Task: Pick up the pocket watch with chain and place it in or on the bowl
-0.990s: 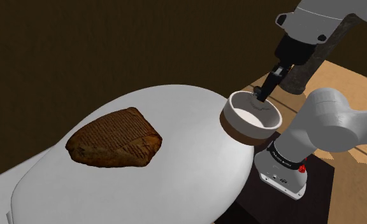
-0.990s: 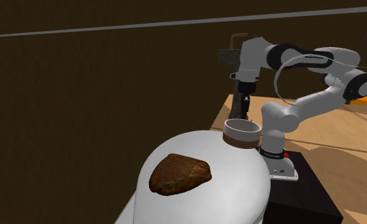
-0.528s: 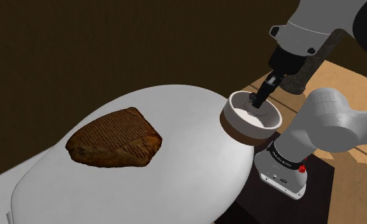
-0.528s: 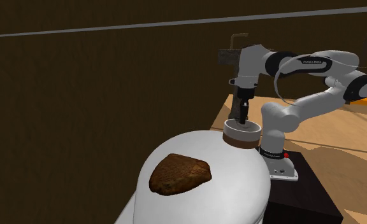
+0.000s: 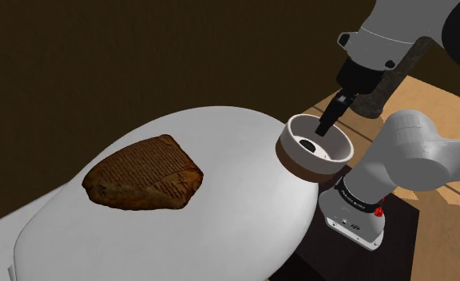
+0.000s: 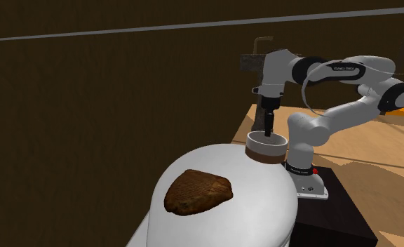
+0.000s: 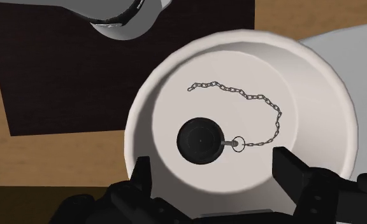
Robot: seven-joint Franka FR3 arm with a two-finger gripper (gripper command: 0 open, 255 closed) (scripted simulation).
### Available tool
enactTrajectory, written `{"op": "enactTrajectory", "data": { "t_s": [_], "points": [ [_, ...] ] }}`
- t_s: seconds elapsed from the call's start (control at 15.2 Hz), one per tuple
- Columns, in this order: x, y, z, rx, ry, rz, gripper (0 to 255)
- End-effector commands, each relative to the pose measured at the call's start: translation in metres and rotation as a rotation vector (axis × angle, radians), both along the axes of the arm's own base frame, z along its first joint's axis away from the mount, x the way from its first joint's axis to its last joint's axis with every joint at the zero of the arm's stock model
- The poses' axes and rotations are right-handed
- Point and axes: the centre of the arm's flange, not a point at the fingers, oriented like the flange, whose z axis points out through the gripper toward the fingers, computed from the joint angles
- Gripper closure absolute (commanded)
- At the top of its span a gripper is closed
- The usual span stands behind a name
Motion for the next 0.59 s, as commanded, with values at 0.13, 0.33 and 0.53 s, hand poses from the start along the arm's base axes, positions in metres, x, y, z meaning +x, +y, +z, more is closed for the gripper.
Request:
{"op": "enactTrajectory", "data": {
  "t_s": [0.13,0.33,0.53],
  "points": [
    [0.000,0.000,0.000,0.000,0.000,0.000,0],
    [0.000,0.000,0.040,0.000,0.000,0.000,0],
    [0.000,0.000,0.050,0.000,0.000,0.000,0]
  ]
}}
